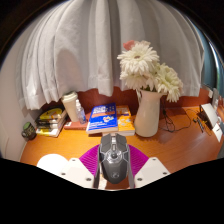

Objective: Arrange mouse

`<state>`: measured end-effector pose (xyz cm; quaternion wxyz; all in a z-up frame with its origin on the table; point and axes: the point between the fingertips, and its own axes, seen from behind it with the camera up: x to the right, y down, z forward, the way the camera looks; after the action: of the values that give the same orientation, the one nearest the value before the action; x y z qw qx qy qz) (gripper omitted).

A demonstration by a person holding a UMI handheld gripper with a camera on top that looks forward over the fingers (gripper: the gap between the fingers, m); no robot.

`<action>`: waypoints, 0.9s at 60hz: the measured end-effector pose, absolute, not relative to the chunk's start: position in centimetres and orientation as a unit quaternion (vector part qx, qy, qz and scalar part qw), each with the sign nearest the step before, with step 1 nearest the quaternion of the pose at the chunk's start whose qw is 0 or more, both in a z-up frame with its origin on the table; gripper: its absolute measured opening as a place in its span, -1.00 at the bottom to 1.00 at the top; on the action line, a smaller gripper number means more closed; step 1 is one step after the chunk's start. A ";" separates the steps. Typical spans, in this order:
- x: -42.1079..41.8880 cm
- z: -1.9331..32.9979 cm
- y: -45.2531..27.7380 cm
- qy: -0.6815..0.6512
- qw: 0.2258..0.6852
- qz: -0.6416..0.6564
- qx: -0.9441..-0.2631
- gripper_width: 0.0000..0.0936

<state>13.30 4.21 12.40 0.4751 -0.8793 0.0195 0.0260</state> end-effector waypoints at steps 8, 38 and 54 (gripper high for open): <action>10.8 22.3 2.5 0.014 0.530 0.027 -0.848 -0.13; -10.0 18.0 1.6 -0.032 0.500 0.044 -0.864 -0.14; -13.3 1.6 -0.2 -0.022 0.393 0.019 -0.919 -0.13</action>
<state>-13.32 -0.17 1.63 0.3932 -0.9190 -0.0219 0.0188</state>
